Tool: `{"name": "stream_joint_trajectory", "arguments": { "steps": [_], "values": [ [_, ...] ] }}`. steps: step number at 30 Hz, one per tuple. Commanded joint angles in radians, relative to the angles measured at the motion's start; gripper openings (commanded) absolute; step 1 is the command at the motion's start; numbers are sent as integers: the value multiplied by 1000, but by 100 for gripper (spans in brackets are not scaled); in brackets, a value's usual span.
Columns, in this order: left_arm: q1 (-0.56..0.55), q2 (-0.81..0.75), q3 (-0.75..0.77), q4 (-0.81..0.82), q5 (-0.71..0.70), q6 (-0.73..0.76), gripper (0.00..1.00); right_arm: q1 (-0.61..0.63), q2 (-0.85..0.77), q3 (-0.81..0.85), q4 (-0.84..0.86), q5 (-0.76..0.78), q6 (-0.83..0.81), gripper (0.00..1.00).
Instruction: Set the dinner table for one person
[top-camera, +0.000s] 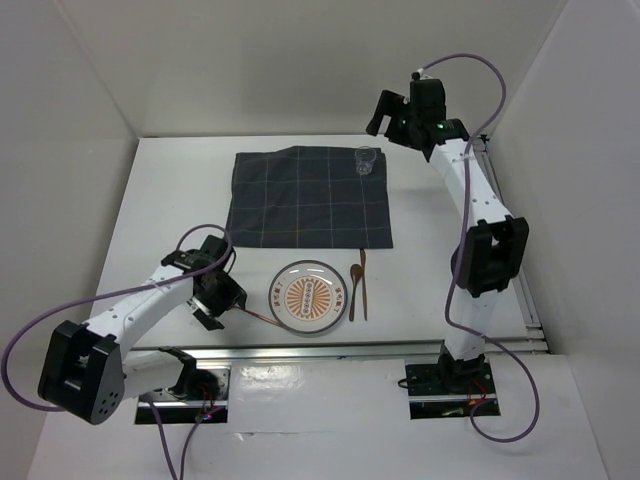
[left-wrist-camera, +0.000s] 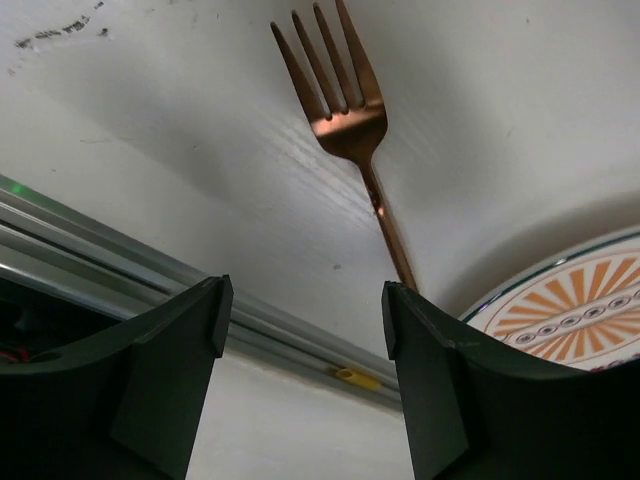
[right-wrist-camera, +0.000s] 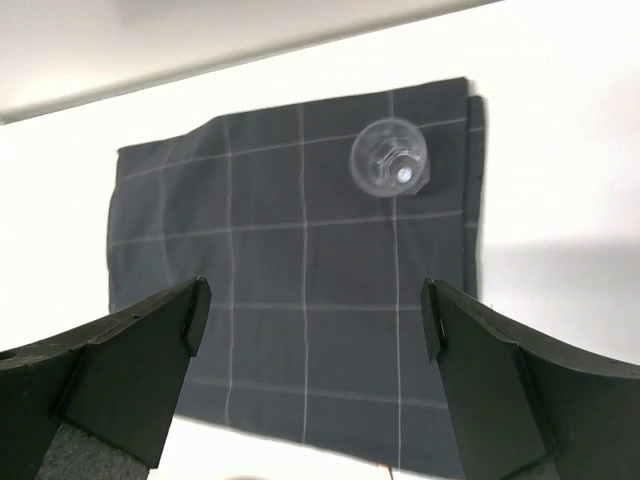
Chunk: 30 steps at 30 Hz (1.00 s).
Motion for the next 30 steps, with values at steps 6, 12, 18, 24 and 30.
{"name": "stream_joint_trajectory", "arguments": {
  "steps": [6,12,18,24,30],
  "values": [
    [-41,139,30,154,-23,-178,72,59,-227,-316,121,-132,-9,96],
    [-63,175,44,166,-42,-208,64,90,-259,-376,90,-105,-18,96],
    [-63,221,12,195,-32,-227,53,90,-287,-376,72,-94,-28,96],
    [-54,241,-20,207,-54,-227,37,90,-296,-376,63,-76,-28,95],
    [-29,231,20,148,-114,-144,3,81,-316,-394,53,-76,-28,94]
  ]
}}
